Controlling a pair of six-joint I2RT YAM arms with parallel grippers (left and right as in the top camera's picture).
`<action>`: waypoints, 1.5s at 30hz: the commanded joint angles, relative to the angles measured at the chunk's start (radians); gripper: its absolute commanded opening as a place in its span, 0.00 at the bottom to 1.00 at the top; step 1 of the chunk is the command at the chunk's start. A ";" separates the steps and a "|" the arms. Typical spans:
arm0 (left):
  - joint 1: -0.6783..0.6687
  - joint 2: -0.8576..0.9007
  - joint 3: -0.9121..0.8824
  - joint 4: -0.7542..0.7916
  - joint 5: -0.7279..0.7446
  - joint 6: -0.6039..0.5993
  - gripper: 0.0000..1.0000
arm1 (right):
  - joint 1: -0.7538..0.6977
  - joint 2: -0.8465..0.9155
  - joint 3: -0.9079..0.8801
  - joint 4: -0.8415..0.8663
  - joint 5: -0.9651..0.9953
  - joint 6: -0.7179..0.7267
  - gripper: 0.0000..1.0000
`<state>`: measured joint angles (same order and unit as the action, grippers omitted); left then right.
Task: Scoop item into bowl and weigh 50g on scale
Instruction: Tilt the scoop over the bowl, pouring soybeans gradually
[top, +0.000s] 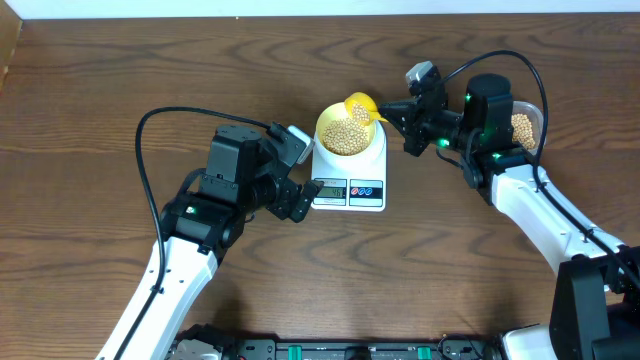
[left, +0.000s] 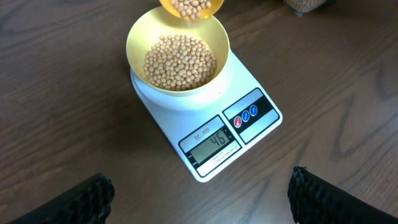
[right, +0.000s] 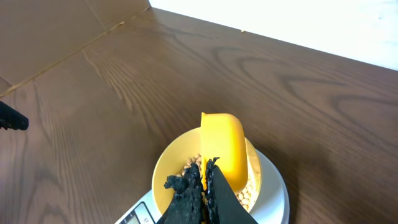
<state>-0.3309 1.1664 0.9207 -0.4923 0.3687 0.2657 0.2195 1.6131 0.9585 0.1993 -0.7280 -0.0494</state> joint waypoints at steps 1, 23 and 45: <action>0.005 -0.011 -0.002 0.001 0.013 -0.002 0.91 | 0.007 0.005 0.001 0.003 -0.003 -0.019 0.01; 0.005 -0.011 -0.002 0.001 0.013 -0.002 0.92 | 0.006 0.005 0.001 0.009 -0.004 0.017 0.01; 0.005 -0.011 -0.002 0.001 0.013 -0.002 0.91 | 0.006 0.005 0.001 0.037 -0.003 0.254 0.01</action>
<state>-0.3309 1.1664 0.9203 -0.4923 0.3687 0.2657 0.2195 1.6131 0.9585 0.2333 -0.7280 0.1883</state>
